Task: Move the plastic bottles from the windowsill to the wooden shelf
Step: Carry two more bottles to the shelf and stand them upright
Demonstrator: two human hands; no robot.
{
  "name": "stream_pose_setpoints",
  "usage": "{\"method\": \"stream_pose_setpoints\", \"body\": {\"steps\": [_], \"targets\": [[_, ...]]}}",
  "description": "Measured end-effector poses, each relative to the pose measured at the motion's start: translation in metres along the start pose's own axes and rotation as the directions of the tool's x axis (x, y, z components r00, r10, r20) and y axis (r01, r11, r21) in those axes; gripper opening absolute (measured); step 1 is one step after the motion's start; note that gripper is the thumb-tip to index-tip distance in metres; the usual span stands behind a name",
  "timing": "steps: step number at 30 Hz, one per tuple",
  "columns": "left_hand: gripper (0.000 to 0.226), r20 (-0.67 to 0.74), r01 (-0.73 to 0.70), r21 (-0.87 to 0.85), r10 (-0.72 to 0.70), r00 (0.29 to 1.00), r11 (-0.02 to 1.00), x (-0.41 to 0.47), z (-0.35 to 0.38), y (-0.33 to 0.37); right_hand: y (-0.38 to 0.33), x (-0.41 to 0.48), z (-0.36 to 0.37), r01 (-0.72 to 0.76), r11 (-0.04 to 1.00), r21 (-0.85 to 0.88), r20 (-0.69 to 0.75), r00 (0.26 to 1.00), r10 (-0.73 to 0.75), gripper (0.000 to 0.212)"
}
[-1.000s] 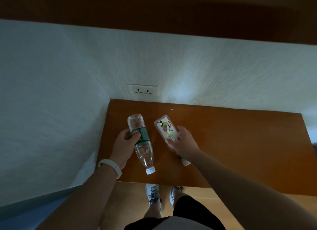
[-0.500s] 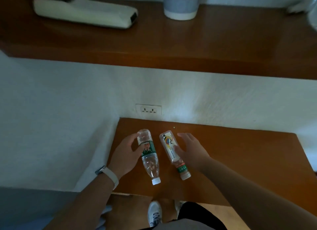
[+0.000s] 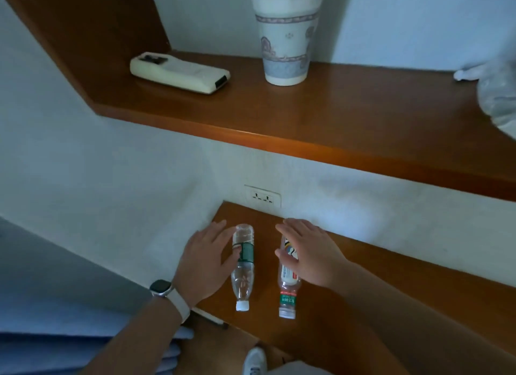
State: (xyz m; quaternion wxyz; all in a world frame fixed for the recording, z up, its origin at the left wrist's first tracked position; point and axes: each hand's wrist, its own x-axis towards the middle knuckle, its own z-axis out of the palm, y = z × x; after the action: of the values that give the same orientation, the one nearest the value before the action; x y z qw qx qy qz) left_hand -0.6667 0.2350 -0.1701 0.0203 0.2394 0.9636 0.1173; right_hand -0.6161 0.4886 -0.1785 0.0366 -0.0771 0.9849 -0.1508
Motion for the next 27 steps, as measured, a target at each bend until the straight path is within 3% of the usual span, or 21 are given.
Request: {"method": "stream_pose_setpoints", "body": {"steps": [5,9,18,27], "targets": [[0.067,-0.002,0.140,0.089,-0.140,0.990,0.986,-0.024,-0.011,0.018,-0.003,0.001,-0.005,0.157,0.988,0.001,0.076,0.985,-0.156,0.063],[0.059,-0.018,0.252,0.138,-0.252,0.968,0.958,-0.057,-0.021,0.020,-0.018,0.011,0.007,0.319,0.948,-0.005,0.119,0.941,-0.316,0.061],[0.056,-0.127,0.393,0.315,-0.372,0.920,0.864,-0.153,-0.051,0.005,-0.096,0.022,0.010,0.624,0.781,0.019,0.109,0.775,-0.622,0.062],[0.048,-0.291,0.543,0.258,-0.472,0.832,0.799,-0.248,-0.056,-0.014,-0.193,0.005,0.026,0.780,0.624,0.041,0.076,0.620,-0.781,0.061]]}}
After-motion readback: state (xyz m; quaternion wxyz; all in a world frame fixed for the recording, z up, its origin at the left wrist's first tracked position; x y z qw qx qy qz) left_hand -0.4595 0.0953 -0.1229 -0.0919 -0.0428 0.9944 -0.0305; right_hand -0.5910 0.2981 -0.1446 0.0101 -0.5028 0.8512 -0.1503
